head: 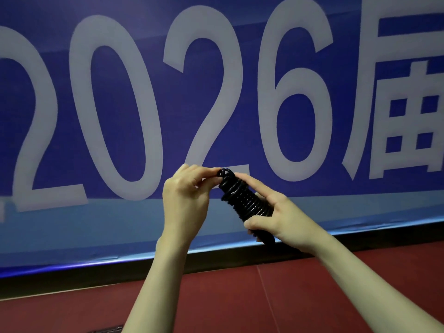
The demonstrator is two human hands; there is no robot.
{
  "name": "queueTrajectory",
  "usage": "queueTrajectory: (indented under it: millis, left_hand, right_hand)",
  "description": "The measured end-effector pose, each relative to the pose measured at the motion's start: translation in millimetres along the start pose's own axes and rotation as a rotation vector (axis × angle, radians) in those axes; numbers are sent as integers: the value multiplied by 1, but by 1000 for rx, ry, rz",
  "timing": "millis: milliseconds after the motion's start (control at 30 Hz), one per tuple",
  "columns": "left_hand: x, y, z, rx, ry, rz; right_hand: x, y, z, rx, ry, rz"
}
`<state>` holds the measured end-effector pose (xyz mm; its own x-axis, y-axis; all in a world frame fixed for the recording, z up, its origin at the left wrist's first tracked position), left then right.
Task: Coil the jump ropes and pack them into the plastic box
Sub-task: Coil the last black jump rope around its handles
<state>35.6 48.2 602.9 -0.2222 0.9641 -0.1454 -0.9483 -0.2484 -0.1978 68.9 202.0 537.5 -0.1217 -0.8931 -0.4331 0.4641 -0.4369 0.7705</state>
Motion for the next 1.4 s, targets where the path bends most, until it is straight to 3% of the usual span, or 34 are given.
queueTrajectory:
  millis: [167,533,600,700,833,1033,1400]
  left_hand:
    - [9,-11,-5,176,140,350]
    - [16,2,-14,93,260,295]
    - [16,13,-16,-22,257,199]
    - [21,24,-22,-322,244,-166]
    - [28,23,-26,-485,175,-399]
    - [28,24,-26,-514,106,-583]
    - [31,21,-26,-541,60,-715]
  right_hand:
    - [-3,1,-6,-35,-19,-214]
    - [-10,-10,-15,14,41,-562]
    - [-11,-11,-17,16,46,-509]
    - [-12,-11,-19,16,35,-349]
    - [-10,-3,-19,-19,57,-210]
    - [-12,5,-17,-8,71,-112]
    - [0,0,-17,117,90,234]
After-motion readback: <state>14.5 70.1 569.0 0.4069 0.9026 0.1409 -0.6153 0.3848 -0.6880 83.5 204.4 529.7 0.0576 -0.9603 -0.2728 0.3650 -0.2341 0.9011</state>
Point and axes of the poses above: each hand's wrist, its own z-axis towards the middle knuckle, its own x-axis out of the palm, y = z × x, the point moved 8 cm from there along z, towards the middle knuckle, and after that the axes turned 5 degrees about -z, right-handed, at the moved point
